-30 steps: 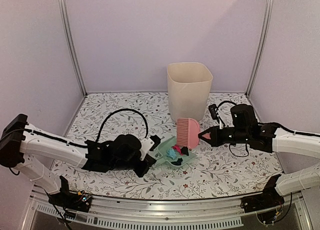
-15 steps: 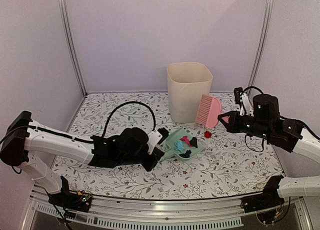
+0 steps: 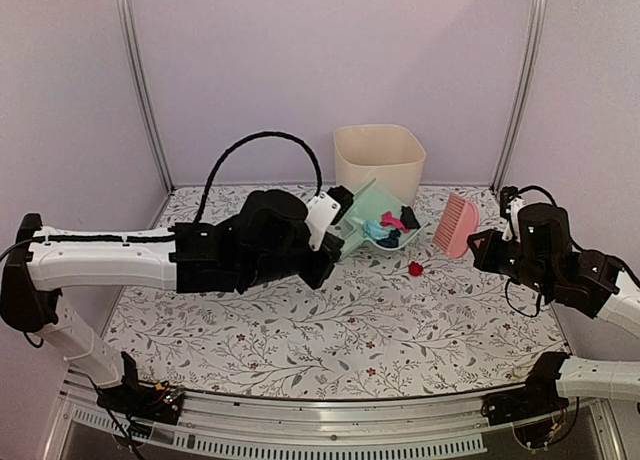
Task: Sweep away the paper scraps from the table
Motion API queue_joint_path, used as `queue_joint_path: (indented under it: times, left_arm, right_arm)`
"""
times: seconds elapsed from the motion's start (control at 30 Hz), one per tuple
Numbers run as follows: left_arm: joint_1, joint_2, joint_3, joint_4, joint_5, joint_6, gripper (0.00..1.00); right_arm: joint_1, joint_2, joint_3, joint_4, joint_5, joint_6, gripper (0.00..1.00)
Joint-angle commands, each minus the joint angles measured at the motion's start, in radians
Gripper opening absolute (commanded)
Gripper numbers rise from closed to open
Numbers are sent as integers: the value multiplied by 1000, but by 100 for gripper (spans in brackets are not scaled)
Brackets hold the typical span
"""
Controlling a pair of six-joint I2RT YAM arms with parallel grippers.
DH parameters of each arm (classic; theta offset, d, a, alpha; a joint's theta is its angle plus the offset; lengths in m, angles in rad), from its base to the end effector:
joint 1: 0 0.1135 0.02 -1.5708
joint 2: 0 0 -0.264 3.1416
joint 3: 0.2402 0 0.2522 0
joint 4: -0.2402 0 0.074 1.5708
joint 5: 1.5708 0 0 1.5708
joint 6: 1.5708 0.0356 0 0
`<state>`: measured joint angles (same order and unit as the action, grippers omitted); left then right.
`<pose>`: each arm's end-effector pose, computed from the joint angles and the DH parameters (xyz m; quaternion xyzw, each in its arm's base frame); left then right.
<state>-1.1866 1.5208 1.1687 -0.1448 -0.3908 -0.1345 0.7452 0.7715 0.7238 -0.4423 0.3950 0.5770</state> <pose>0.1443 -0.3207 0.2980 0.3374 0.7788 -0.1761 0.4986 0.1361 0.1070 0.2955 0.0300 0.8463 0.1769 0.5015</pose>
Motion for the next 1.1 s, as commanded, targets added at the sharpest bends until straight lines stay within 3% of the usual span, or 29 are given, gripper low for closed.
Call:
queue_joint_path:
  times: [0.0, 0.27, 0.5, 0.8, 1.07]
  left_arm:
    - [32, 1, 93, -37, -82, 93, 0]
    - [80, 109, 304, -29, -269, 269, 0]
    - [145, 206, 459, 0, -310, 396, 0]
    - [193, 377, 594, 231, -407, 650, 0]
    - [214, 565, 835, 264, -425, 868, 0]
  right_arm:
    - [2, -23, -15, -6, 76, 25, 0]
    - [2, -24, -30, 0, 84, 32, 0]
    - [2, -4, -33, 10, 79, 26, 0]
    - [2, 21, -37, 32, 55, 13, 0]
    - [2, 48, -37, 43, 55, 6, 0]
